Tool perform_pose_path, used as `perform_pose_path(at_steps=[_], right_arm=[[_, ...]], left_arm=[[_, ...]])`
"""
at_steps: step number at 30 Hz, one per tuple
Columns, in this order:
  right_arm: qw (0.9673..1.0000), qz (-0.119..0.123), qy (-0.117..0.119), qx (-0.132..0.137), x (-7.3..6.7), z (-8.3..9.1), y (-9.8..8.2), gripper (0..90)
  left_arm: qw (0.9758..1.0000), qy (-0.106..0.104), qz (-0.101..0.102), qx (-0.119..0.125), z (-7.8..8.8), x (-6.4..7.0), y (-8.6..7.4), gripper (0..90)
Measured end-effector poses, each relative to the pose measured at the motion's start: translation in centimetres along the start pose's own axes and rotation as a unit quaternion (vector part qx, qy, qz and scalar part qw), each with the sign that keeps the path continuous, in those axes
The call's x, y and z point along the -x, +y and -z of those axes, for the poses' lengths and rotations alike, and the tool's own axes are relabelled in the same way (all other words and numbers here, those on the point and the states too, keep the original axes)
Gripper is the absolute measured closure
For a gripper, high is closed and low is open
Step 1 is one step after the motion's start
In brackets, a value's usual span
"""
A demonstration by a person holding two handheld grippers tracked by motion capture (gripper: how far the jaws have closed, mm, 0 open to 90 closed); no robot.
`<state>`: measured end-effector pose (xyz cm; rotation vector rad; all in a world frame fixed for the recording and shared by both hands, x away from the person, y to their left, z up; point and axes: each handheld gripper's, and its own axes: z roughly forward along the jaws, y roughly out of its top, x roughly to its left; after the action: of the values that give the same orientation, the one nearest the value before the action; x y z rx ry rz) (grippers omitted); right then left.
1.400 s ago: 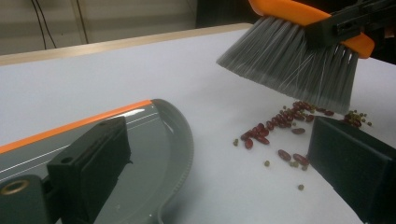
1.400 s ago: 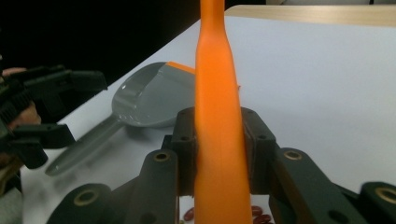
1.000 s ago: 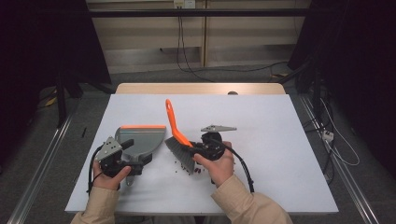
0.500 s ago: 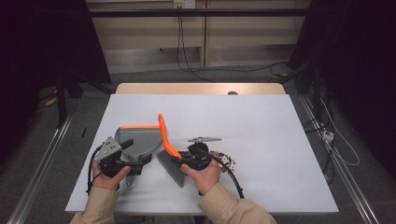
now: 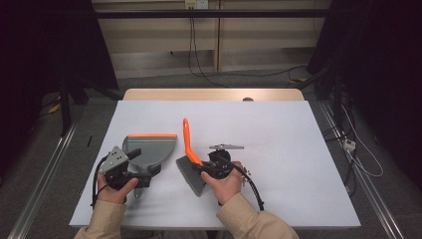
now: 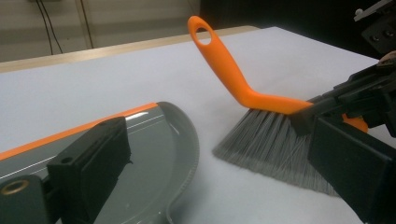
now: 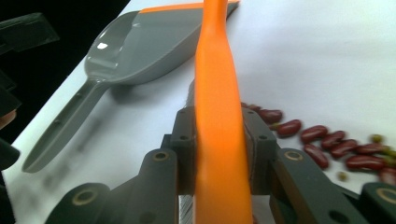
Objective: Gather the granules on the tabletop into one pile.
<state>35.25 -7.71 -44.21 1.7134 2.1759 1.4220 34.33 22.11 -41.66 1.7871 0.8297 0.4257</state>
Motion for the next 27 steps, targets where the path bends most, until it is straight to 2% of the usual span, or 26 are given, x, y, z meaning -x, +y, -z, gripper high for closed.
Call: perform_pose_path(at_steps=[10, 27], right_arm=[[0.9997, -0.014, -0.018, 0.013, 1.8, 1.6, -0.2, 70.8], [0.9987, -0.026, -0.037, 0.023, 3.7, 3.5, -0.4, 70.7]], left_arm=[[1.0000, -0.001, -0.002, -0.002, -0.2, 0.2, 0.0, 5.6], [1.0000, -0.002, -0.007, -0.006, -0.3, 0.3, 0.0, 5.6]])
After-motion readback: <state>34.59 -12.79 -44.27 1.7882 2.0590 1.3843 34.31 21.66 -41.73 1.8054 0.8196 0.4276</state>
